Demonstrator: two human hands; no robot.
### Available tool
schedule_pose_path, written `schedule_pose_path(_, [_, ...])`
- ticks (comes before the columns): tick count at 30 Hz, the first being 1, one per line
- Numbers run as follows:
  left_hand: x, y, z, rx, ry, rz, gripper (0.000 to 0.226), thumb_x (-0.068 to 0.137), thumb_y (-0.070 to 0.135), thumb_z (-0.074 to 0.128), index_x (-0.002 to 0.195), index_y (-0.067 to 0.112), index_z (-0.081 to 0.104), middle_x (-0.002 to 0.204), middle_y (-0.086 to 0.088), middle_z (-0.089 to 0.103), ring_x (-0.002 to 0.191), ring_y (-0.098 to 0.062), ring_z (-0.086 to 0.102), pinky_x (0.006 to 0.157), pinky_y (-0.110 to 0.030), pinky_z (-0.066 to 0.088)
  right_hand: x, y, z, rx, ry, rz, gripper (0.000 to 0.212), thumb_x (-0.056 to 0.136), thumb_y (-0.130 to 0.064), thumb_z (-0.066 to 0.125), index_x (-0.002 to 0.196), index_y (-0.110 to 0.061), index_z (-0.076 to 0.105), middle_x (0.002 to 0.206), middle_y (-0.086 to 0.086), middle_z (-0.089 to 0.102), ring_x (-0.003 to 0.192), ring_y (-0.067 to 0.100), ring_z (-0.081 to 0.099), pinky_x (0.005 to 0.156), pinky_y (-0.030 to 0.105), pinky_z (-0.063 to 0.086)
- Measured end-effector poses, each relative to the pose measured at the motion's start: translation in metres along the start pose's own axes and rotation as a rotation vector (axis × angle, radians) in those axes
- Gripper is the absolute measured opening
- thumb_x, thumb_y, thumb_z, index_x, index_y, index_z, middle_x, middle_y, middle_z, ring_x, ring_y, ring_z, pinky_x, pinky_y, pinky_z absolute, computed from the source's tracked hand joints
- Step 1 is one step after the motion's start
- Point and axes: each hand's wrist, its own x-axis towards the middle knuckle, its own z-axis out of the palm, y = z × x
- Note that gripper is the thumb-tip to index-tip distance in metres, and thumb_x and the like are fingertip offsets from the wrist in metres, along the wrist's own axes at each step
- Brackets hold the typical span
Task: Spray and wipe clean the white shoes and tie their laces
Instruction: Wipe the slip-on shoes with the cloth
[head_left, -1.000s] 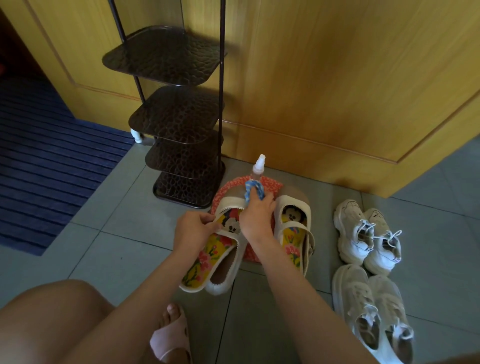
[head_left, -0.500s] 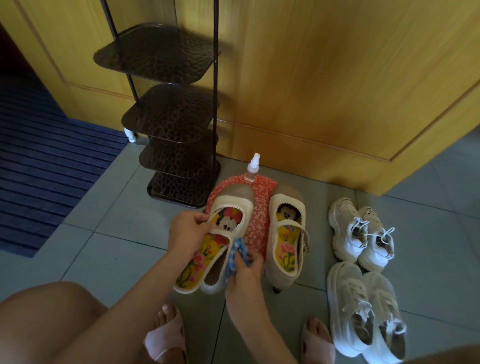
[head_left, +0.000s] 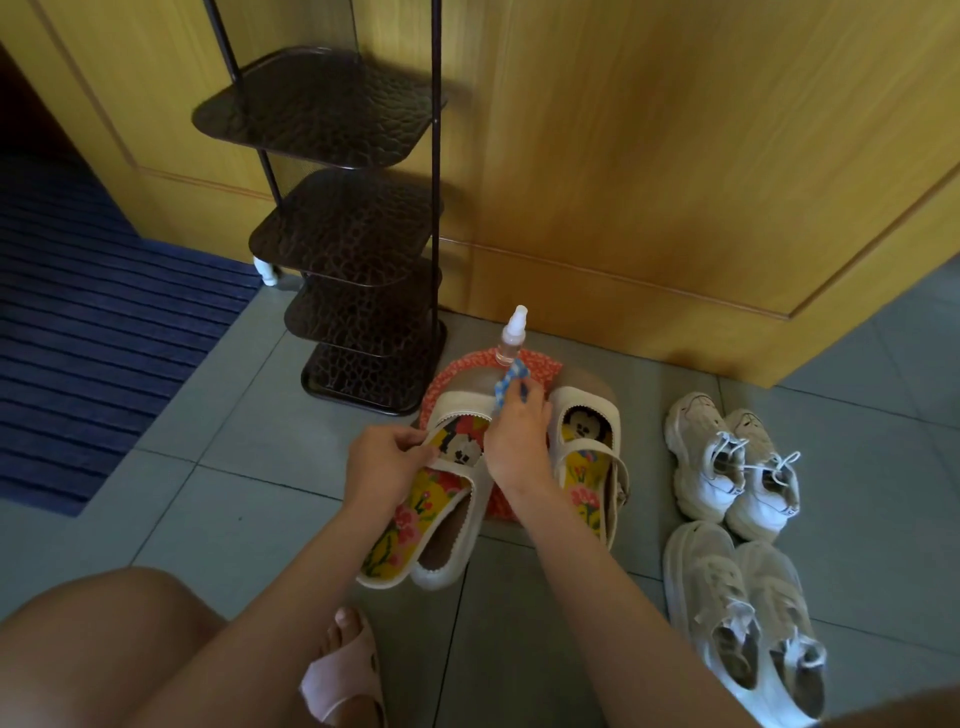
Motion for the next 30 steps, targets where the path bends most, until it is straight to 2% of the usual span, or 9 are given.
schedule_pose_path(4, [0.0,-0.001,0.002,0.014,0.007,0.018,0.025,0.084,0.016,0.067,0.108,0.01,0.069,0.104,-0.005,0.07,0.082,-0.01,0.056,0.075,-0.023,0.041,-0.035,0.004,0.014,-0.032,-0.051,0.022,0.06,0.095,-0.001,0.038,0.148,-0.001,0.011,0.152,0.016,0.007,0.139,0.031,0.014,0.111,0.031,0.021])
schedule_pose_path(9, [0.0,0.0,0.001,0.019,0.008,0.024,0.025,0.083,0.015,0.067,0.107,0.009,0.07,0.103,-0.006,0.07,0.083,-0.012,0.058,0.076,-0.024,0.043,-0.049,0.01,0.023,0.047,-0.131,0.05,0.045,0.096,-0.002,0.037,0.141,-0.001,0.031,0.143,0.016,0.026,0.131,0.029,0.028,0.11,0.03,0.025])
schedule_pose_path(13, [-0.001,0.001,0.001,0.02,0.019,0.023,0.025,0.082,0.014,0.069,0.106,0.007,0.07,0.102,-0.008,0.07,0.085,-0.014,0.06,0.078,-0.025,0.044,-0.071,0.019,0.02,0.071,-0.245,0.005,0.036,0.095,-0.006,0.039,0.13,0.0,0.044,0.137,0.017,0.035,0.126,0.031,0.035,0.106,0.033,0.03])
schedule_pose_path(16, [-0.001,0.0,0.0,0.007,0.005,0.02,0.025,0.082,0.016,0.069,0.106,0.009,0.07,0.101,-0.007,0.071,0.083,-0.013,0.058,0.078,-0.025,0.044,-0.072,0.02,0.001,0.268,-0.147,-0.01,0.031,0.092,-0.002,0.043,0.121,0.004,0.049,0.13,0.023,0.042,0.121,0.033,0.04,0.099,0.031,0.032])
schedule_pose_path(18, [-0.002,0.0,0.001,-0.001,0.002,0.02,0.025,0.083,0.016,0.068,0.107,0.01,0.07,0.101,-0.006,0.07,0.083,-0.013,0.058,0.079,-0.026,0.045,-0.053,0.011,-0.013,0.329,-0.016,-0.026,0.04,0.093,-0.003,0.044,0.133,0.0,0.041,0.135,0.016,0.036,0.12,0.029,0.042,0.098,0.028,0.034])
schedule_pose_path(20, [-0.003,0.001,0.001,-0.01,0.007,0.019,0.025,0.083,0.016,0.068,0.107,0.009,0.069,0.101,-0.006,0.069,0.083,-0.012,0.057,0.079,-0.026,0.044,-0.026,0.0,-0.022,0.33,0.033,-0.031,0.048,0.095,-0.003,0.042,0.141,-0.006,0.03,0.138,0.011,0.028,0.117,0.025,0.043,0.096,0.028,0.04])
schedule_pose_path(21, [-0.003,0.001,0.001,-0.016,0.008,0.017,0.025,0.083,0.016,0.068,0.108,0.009,0.069,0.101,-0.006,0.069,0.083,-0.012,0.057,0.079,-0.026,0.044,-0.013,-0.006,-0.023,0.282,0.035,-0.031,0.05,0.095,-0.001,0.041,0.143,-0.005,0.027,0.141,0.011,0.023,0.12,0.025,0.04,0.096,0.026,0.038])
schedule_pose_path(25, [-0.003,0.0,0.0,-0.021,0.004,0.007,0.026,0.083,0.017,0.068,0.108,0.009,0.069,0.104,-0.006,0.069,0.087,-0.014,0.059,0.081,-0.028,0.046,0.015,-0.009,-0.009,-0.004,-0.067,0.022,0.059,0.094,0.001,0.038,0.148,-0.003,0.013,0.15,0.018,0.012,0.135,0.033,0.018,0.107,0.034,0.028])
schedule_pose_path(30, [0.0,-0.001,0.001,-0.016,-0.003,0.008,0.025,0.083,0.016,0.068,0.107,0.011,0.07,0.101,-0.005,0.07,0.084,-0.014,0.059,0.08,-0.028,0.046,-0.006,0.001,-0.003,-0.113,-0.122,0.033,0.062,0.096,-0.004,0.041,0.148,0.001,0.008,0.152,0.019,0.008,0.138,0.032,0.016,0.111,0.034,0.025])
